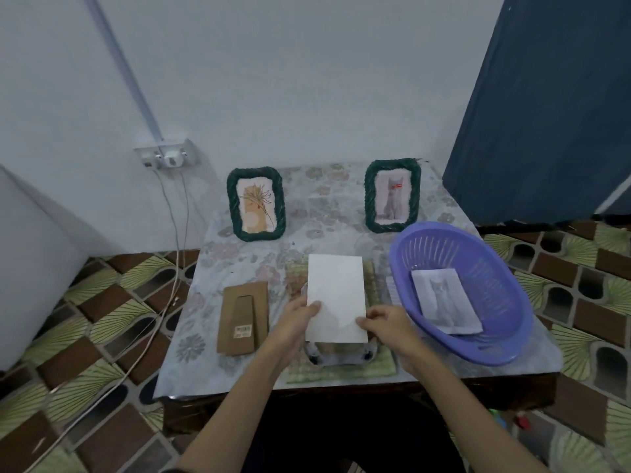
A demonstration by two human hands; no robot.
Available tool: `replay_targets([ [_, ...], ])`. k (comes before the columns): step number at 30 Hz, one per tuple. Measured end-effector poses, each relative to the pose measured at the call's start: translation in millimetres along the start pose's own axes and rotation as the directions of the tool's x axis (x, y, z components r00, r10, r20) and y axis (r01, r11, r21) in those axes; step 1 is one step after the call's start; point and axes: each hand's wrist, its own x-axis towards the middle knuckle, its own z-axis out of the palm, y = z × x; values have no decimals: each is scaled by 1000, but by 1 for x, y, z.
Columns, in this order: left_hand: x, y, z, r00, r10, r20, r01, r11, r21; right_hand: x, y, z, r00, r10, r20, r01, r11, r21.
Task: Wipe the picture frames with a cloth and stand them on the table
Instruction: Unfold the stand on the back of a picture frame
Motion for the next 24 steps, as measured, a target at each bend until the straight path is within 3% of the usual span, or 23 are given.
replay_targets([
  [5, 21, -14, -24, 999, 32, -39, -12, 899, 438, 24, 11, 16, 989, -91, -120, 61, 970, -236],
  [9, 33, -35, -31, 977, 208, -48, -109, 680, 725, 32, 29, 25, 983, -110, -146, 41, 913, -406],
  [15, 37, -49, -30, 957, 292, 0, -175, 574, 800, 36, 43, 31, 979, -152, -133, 63, 856, -513],
  [24, 35, -52, -32, 962, 268, 60, -200, 534, 822, 35, 50, 30, 969, -221, -108, 126, 823, -555],
])
